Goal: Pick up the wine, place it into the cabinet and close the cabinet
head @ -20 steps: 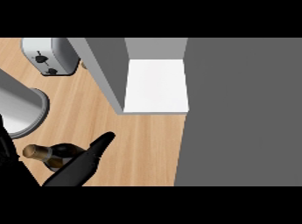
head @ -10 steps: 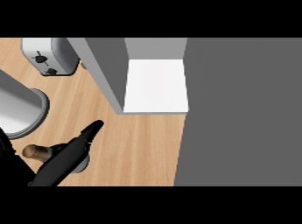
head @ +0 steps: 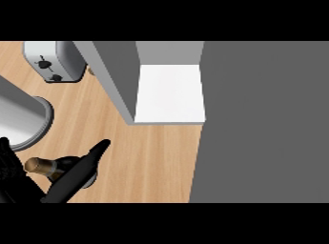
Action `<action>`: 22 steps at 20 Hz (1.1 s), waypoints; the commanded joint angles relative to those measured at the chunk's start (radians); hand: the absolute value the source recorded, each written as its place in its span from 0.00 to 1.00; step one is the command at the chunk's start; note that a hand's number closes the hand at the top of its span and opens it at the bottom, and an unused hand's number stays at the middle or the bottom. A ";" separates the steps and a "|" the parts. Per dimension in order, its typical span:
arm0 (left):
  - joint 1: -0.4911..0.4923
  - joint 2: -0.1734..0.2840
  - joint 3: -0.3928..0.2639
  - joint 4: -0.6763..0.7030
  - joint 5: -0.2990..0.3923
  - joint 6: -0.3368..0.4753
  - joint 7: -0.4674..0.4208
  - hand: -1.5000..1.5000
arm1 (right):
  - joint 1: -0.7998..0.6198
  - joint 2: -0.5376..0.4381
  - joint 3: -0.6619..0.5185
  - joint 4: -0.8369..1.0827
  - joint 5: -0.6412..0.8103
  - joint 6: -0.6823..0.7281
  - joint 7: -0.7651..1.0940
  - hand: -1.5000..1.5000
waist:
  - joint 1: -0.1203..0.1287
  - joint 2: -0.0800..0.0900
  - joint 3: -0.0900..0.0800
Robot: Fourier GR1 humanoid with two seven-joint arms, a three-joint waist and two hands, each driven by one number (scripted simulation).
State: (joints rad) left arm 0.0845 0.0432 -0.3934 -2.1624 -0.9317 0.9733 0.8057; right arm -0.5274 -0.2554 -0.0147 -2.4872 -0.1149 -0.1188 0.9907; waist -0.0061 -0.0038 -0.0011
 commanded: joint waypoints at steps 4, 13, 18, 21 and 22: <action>0.123 0.048 -0.048 0.081 0.173 0.183 -0.128 0.00 | -0.060 0.006 0.004 -0.088 -0.041 -0.052 0.107 0.00 | 0.004 -0.001 -0.001; 0.158 0.122 -0.075 0.219 0.431 0.351 -0.367 0.00 | -0.032 0.012 0.020 -0.116 -0.041 -0.031 0.097 0.00 | 0.000 -0.002 -0.003; 0.114 0.155 -0.053 0.260 0.554 0.370 -0.460 0.00 | -0.063 0.000 -0.009 -0.122 -0.061 -0.047 0.139 0.00 | -0.009 -0.003 -0.003; 0.168 0.104 -0.119 0.258 0.566 0.388 -0.507 0.00 | -0.039 0.024 0.018 -0.086 -0.033 -0.039 0.066 0.00 | 0.001 -0.001 -0.002; 0.135 0.141 -0.083 0.258 0.630 0.370 -0.509 0.00 | -0.008 0.024 0.009 -0.107 -0.042 -0.033 0.062 0.00 | -0.004 -0.001 -0.002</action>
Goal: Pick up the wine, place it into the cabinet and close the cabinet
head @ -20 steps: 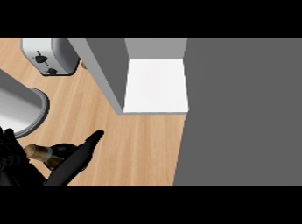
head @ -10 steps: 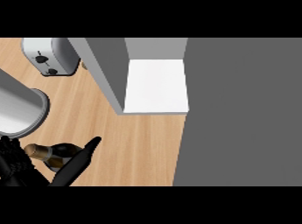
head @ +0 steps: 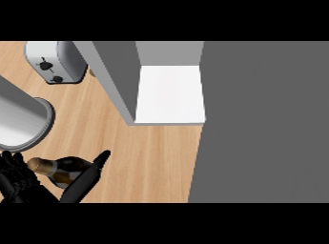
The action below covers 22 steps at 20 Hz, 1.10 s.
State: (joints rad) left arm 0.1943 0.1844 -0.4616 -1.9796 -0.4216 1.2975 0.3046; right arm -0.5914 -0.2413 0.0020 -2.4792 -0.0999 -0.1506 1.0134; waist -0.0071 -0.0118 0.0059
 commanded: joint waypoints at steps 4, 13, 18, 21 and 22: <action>0.072 -0.023 -0.052 0.089 0.169 0.074 -0.097 0.00 | 0.031 0.023 0.025 -0.076 -0.028 -0.010 0.022 0.00 | 0.005 0.005 -0.011; 0.063 -0.035 0.040 0.148 0.337 -0.001 -0.206 0.00 | -0.011 0.006 0.013 -0.036 -0.038 -0.005 0.040 0.00 | -0.001 0.006 -0.015; 0.084 -0.085 0.124 0.168 0.496 -0.114 -0.348 0.00 | 0.018 0.007 0.004 -0.071 -0.036 -0.004 0.022 0.00 | 0.014 -0.001 -0.015; 0.084 -0.171 0.183 0.206 0.586 -0.214 -0.500 0.00 | 0.042 0.010 -0.003 -0.085 -0.051 -0.001 0.028 0.00 | 0.015 0.001 -0.013; 0.141 -0.166 0.195 0.186 0.604 -0.250 -0.545 0.00 | 0.033 0.006 0.001 -0.109 -0.037 -0.014 0.057 0.00 | 0.020 -0.006 -0.014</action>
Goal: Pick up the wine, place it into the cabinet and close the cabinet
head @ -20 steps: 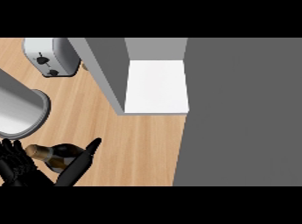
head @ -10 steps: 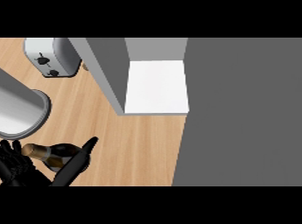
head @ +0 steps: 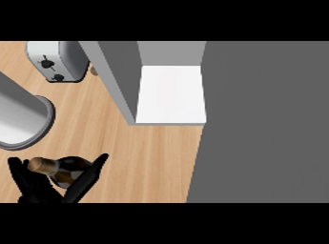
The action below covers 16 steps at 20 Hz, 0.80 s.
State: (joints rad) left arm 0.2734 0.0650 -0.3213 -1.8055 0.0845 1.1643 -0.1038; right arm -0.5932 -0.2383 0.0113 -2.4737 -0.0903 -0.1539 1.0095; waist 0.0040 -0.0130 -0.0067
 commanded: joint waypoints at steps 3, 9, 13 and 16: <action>0.033 -0.063 0.112 0.132 0.233 -0.211 -0.274 0.00 | 0.001 -0.008 -0.034 -0.052 -0.069 -0.002 0.048 0.00 | 0.008 0.003 -0.001; 0.015 -0.065 0.286 0.350 0.423 -0.469 -0.526 0.00 | 0.055 -0.022 -0.043 -0.174 -0.095 0.003 0.107 0.00 | -0.016 0.005 0.004; -0.061 -0.065 0.322 0.521 0.522 -0.555 -0.662 0.00 | 0.005 -0.029 -0.050 -0.122 -0.088 -0.004 0.090 0.00 | -0.011 0.009 0.005; -0.143 -0.065 0.374 0.635 0.566 -0.682 -0.713 1.00 | -0.018 -0.005 -0.031 -0.067 -0.074 -0.020 0.063 0.00 | -0.013 0.011 0.005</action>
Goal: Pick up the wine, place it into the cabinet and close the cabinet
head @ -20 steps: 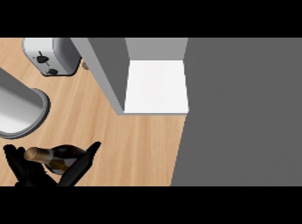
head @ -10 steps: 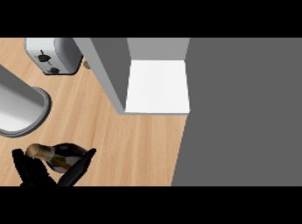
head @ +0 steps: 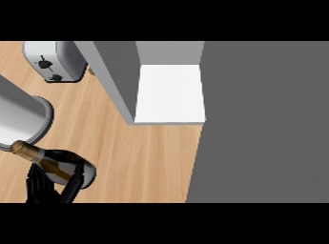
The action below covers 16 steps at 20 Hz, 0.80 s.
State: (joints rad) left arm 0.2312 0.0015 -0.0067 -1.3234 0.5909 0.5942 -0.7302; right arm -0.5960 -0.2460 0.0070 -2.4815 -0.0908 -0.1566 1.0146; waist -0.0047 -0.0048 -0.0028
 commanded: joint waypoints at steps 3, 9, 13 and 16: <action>-0.103 -0.001 0.026 0.261 0.013 -0.124 -0.165 1.00 | 0.001 -0.006 -0.022 -0.119 -0.082 -0.018 0.101 0.00 | -0.008 0.002 0.001; -0.156 0.007 0.005 0.302 -0.149 -0.018 -0.229 1.00 | 0.002 -0.029 -0.061 -0.103 -0.117 0.010 0.087 0.00 | -0.010 0.003 0.002; -0.219 0.034 -0.030 0.319 -0.195 -0.059 -0.215 1.00 | -0.070 -0.021 -0.024 -0.054 -0.070 -0.029 0.114 0.00 | -0.008 0.002 0.002; -0.277 0.130 -0.162 0.316 -0.235 -0.255 -0.105 1.00 | -0.025 0.000 0.000 -0.054 -0.075 -0.002 0.056 0.00 | -0.043 0.002 0.002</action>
State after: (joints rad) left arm -0.0015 0.0809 -0.0578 -1.0507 0.4036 0.4847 -0.8941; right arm -0.6288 -0.2538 0.0014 -2.4726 -0.0978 -0.1581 1.0208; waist -0.0239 -0.0055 0.0056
